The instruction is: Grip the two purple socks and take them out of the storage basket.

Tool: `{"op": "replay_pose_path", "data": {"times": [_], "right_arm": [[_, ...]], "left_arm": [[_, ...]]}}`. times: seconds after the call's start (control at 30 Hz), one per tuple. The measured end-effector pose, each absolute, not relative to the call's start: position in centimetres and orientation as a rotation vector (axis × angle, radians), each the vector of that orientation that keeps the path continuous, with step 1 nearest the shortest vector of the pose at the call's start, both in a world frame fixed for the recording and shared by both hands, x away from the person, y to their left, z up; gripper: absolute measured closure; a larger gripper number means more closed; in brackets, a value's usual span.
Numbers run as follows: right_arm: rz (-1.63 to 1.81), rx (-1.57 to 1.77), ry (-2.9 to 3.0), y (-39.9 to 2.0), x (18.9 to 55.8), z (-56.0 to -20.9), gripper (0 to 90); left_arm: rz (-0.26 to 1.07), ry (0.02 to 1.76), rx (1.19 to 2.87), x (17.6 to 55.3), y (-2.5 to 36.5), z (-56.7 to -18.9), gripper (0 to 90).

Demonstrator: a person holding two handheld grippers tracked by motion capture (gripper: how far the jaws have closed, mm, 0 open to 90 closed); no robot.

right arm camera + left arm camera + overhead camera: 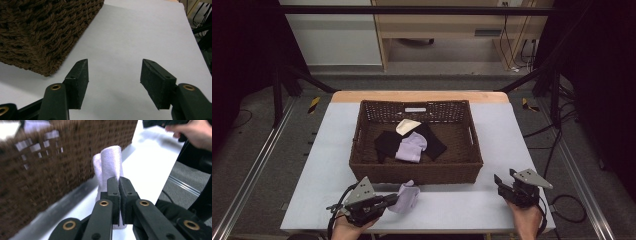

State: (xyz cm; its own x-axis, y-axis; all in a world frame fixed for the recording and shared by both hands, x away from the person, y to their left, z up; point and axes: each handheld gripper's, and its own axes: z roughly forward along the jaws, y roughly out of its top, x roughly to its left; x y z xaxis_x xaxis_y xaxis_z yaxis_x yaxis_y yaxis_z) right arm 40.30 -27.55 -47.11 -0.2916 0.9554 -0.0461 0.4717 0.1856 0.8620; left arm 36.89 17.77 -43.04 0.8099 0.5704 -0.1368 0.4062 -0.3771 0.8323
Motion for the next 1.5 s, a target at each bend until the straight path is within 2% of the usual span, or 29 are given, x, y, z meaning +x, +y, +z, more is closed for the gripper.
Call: {"op": "replay_pose_path", "data": {"times": [0.2,0.27,0.3,0.33,0.37,0.4,0.5,0.53,0.87,1.07,1.23,1.5], "right_arm": [[1.013,1.342,1.870,-27.6,40.5,-47.5,39.0],[1.014,1.338,1.867,-27.6,40.6,-47.5,38.8],[1.016,1.342,1.867,-27.5,40.5,-47.5,38.6],[1.015,1.340,1.870,-27.5,40.6,-47.5,38.3],[1.012,1.340,1.873,-27.5,40.6,-47.5,38.0],[1.012,1.340,1.873,-27.5,40.6,-47.5,38.0],[1.015,1.338,1.874,-27.5,40.6,-47.5,37.9],[1.015,1.338,1.874,-27.5,40.6,-47.5,37.9],[1.030,1.351,1.855,-27.7,40.4,-47.3,38.0],[1.033,1.346,1.845,-27.8,40.5,-47.1,38.3],[1.034,1.345,1.848,-27.8,40.5,-47.1,38.6],[1.034,1.342,1.847,-27.8,40.7,-47.1,38.9]], "left_arm": [[0.254,0.805,2.083,38.2,18.0,-45.2,85.2],[0.264,0.819,2.089,38.3,18.0,-45.4,77.9],[0.265,0.830,2.099,38.4,18.0,-45.5,77.9],[0.267,0.848,2.104,38.5,18.0,-45.7,73.4],[0.276,0.856,2.104,38.4,18.0,-45.7,62.5],[0.290,0.862,2.103,38.4,18.0,-45.7,62.5],[0.350,0.876,2.088,38.0,18.2,-45.1,49.8],[0.350,0.876,2.088,38.0,18.2,-45.1,48.8],[0.404,0.889,1.952,38.1,19.2,-41.1,43.0],[0.469,0.841,1.889,39.4,18.5,-37.0,41.8],[0.488,0.824,1.848,42.7,17.3,-33.3,41.6],[0.553,0.872,1.870,48.1,15.2,-32.0,41.5]]}}
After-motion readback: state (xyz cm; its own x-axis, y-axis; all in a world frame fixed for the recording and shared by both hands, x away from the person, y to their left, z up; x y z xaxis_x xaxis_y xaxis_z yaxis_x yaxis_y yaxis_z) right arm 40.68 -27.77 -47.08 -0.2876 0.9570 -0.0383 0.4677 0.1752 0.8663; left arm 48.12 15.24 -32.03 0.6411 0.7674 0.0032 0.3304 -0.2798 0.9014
